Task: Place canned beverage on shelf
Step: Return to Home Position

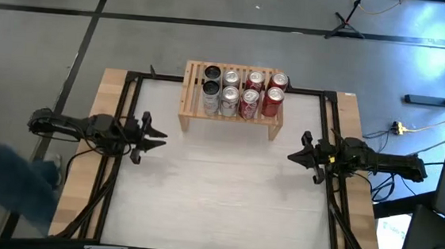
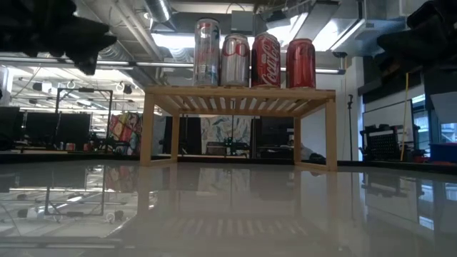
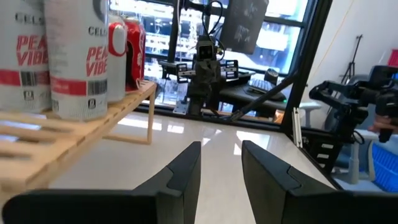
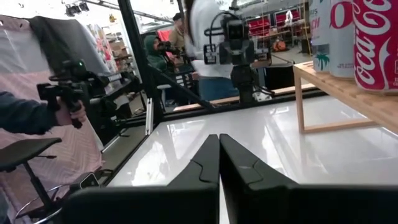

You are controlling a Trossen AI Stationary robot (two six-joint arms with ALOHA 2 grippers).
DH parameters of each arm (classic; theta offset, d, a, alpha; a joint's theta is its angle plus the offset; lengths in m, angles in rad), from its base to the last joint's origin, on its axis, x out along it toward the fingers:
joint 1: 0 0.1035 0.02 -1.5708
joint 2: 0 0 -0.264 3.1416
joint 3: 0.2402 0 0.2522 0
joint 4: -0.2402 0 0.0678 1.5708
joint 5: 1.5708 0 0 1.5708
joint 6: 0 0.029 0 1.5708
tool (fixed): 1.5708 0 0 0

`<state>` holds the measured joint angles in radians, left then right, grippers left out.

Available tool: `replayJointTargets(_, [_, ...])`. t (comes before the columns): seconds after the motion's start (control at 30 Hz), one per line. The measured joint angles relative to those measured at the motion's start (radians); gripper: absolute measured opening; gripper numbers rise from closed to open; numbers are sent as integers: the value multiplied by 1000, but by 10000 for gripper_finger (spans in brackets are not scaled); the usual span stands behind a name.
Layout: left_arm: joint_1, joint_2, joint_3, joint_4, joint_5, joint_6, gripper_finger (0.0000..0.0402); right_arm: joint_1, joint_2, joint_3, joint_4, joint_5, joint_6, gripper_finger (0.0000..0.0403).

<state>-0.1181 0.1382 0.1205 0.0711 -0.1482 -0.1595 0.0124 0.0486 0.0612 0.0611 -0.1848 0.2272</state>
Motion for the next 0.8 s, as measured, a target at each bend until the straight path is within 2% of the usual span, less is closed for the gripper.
replayJointTargets(0.2, [1,-139,-103,1,-1,-23,104,0,-2,0,-1,-10,0,0])
replayJointTargets(0.57, [6,-134,-113,-30,-37,31,104,0,-2,0,-3,-13,-20,0])
replayJointTargets(0.8, [6,-132,-113,-31,-28,32,104,0,-2,-48,47,-86,-78,0])
